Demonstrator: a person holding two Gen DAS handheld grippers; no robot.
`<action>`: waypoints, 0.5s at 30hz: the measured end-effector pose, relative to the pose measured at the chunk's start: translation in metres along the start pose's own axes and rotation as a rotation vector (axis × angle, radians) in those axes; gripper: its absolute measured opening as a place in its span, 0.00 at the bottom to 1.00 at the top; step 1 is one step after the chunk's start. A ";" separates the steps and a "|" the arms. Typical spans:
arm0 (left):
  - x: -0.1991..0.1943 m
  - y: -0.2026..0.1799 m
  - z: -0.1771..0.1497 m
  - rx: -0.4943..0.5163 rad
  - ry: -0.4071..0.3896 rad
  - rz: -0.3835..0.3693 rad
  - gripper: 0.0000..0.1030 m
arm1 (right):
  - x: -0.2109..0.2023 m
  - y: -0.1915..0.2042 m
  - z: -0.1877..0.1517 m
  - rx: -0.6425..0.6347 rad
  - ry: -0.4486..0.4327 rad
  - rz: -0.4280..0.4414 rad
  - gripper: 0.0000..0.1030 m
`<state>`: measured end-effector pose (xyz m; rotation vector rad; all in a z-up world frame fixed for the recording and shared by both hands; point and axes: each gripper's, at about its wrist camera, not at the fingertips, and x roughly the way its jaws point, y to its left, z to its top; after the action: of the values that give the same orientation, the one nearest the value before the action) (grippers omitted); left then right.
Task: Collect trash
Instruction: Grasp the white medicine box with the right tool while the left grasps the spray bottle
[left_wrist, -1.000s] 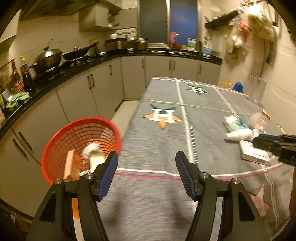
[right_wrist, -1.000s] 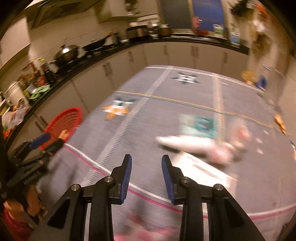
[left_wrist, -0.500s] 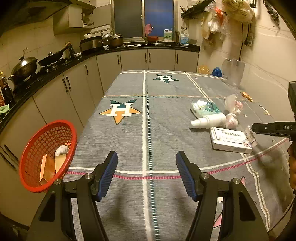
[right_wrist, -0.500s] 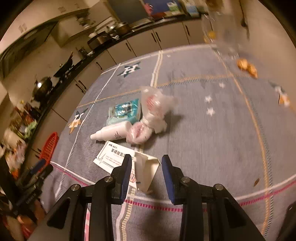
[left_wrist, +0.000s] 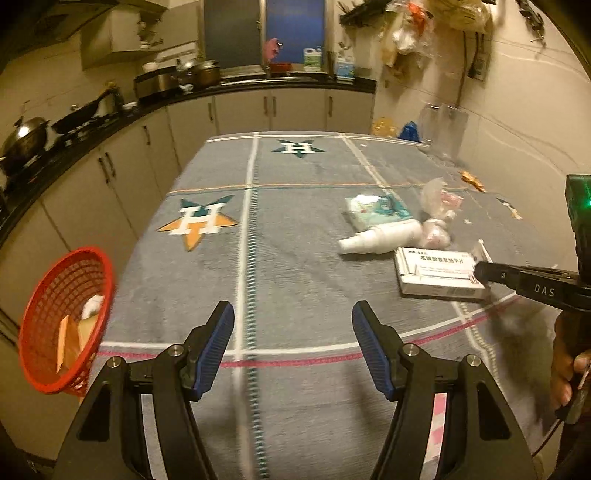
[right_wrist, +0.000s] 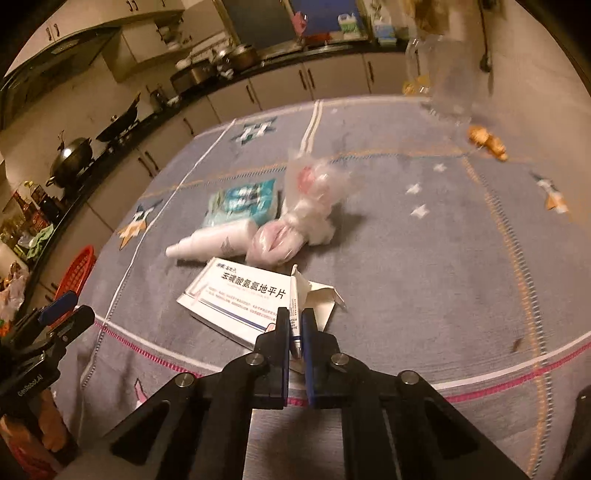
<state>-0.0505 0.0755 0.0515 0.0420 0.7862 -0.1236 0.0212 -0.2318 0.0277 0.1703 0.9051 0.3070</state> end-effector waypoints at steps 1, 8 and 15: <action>0.002 -0.005 0.005 0.011 0.003 -0.025 0.67 | -0.006 -0.002 0.000 0.002 -0.017 0.004 0.07; 0.031 -0.040 0.040 0.132 0.006 -0.075 0.71 | -0.037 -0.024 0.000 0.036 -0.091 0.007 0.07; 0.082 -0.056 0.071 0.227 0.054 -0.181 0.71 | -0.054 -0.049 -0.002 0.097 -0.126 0.019 0.07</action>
<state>0.0500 0.0059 0.0441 0.1897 0.8267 -0.3848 -0.0024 -0.2958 0.0534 0.2848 0.7942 0.2667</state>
